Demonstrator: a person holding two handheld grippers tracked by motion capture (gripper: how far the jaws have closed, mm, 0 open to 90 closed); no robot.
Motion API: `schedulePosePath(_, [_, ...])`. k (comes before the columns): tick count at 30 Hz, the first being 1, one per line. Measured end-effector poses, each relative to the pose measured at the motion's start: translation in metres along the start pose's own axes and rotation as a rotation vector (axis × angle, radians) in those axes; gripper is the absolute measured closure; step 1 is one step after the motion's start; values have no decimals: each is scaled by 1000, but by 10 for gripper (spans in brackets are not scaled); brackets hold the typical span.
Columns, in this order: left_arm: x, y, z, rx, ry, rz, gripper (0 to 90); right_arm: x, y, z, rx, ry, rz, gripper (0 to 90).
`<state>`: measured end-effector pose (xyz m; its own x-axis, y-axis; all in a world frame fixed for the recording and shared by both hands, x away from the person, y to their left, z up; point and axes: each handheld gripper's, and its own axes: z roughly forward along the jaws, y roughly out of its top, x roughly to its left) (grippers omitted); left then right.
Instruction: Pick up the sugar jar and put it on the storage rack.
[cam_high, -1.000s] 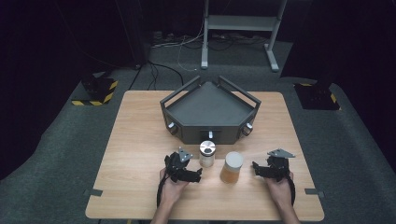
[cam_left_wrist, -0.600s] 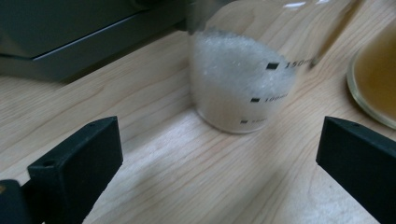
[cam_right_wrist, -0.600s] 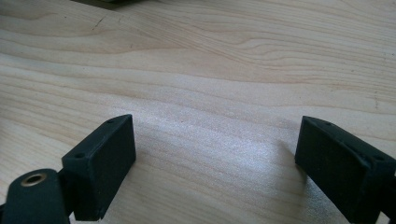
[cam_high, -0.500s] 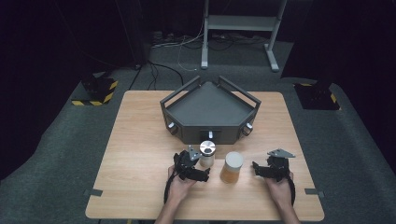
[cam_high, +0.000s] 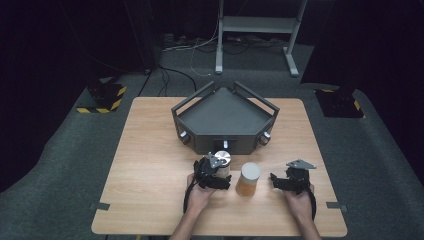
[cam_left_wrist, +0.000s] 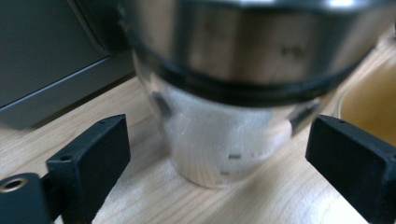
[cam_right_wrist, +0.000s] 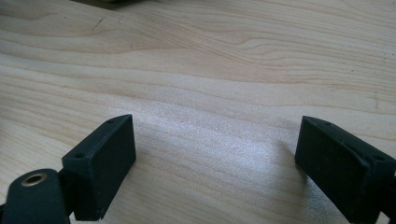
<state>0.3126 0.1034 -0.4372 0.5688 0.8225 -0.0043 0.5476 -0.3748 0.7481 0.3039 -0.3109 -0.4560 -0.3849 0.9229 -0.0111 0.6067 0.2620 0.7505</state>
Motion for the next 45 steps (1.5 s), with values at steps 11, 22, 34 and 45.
schedulePosePath(11, [-8,-3,11,-58,12,-47,153,0,0,0,0,0,0,122])
schedulePosePath(22, [-13,-2,17,-67,28,-48,218,0,0,0,-1,0,1,123])
schedulePosePath(34, [-15,-6,17,-91,48,-63,305,0,0,0,-1,0,1,124])
schedulePosePath(45, [-14,-8,17,-100,44,-71,311,0,0,0,-1,0,1,124])
